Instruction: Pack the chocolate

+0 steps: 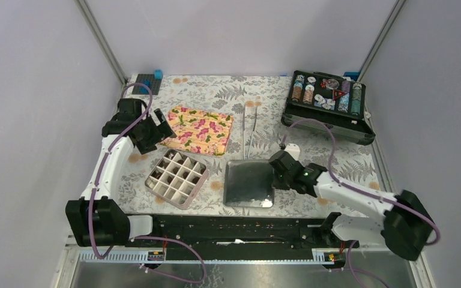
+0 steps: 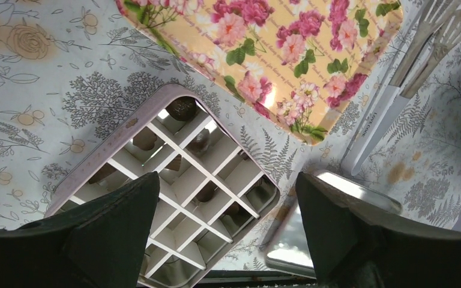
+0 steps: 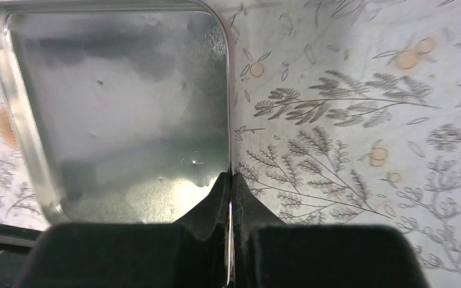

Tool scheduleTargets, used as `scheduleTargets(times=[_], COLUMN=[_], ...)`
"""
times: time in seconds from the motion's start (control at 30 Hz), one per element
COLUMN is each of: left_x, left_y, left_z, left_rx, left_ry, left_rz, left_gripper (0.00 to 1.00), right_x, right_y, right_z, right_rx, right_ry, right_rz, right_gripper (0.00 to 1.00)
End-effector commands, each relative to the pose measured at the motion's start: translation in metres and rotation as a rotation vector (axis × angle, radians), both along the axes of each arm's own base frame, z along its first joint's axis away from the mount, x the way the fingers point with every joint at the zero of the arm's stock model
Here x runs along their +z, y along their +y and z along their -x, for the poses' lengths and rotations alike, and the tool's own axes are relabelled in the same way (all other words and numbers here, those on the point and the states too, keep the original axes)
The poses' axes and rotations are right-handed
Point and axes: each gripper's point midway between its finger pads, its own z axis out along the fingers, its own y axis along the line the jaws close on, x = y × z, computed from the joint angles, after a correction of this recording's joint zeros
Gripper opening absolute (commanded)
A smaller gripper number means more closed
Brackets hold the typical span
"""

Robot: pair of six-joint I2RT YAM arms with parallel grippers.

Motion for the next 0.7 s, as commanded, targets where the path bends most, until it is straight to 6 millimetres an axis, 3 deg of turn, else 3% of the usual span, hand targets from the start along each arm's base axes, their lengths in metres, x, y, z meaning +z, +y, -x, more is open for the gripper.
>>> scheduleTargets(times=[0.0,0.17,0.27,0.47,0.6,0.67], left_x=[-0.002,-0.026,-0.046,-0.091,-0.118,-0.12], left_y=[0.012,0.045,0.068,0.09,0.078,0.071], left_z=[0.001,0.007,0.011,0.014,0.027,0.032], left_rx=[0.048,0.184,0.283,0.43,0.431,0.424], left_ry=[0.011,0.101,0.161,0.217,0.274,0.275], left_rz=[-0.017,-0.104,-0.128,0.056,0.187,0.215], left_gripper=[0.91,0.92,0.92,0.91,0.9,0.9], right_x=[0.044,0.09,0.108,0.105,0.1,0.099], right_y=[-0.018,-0.028,-0.031,-0.029,-0.03,-0.032], right_z=[-0.007,-0.012,-0.014,-0.011,-0.006,-0.006], right_rx=[-0.034,-0.064,-0.076,-0.067,-0.069,-0.074], right_ry=[-0.133,-0.262,-0.316,-0.294,-0.281,-0.283], right_rz=[0.006,-0.056,-0.094,-0.105,-0.115,-0.114], right_gripper=[0.0,0.0,0.0,0.0,0.0,0.0])
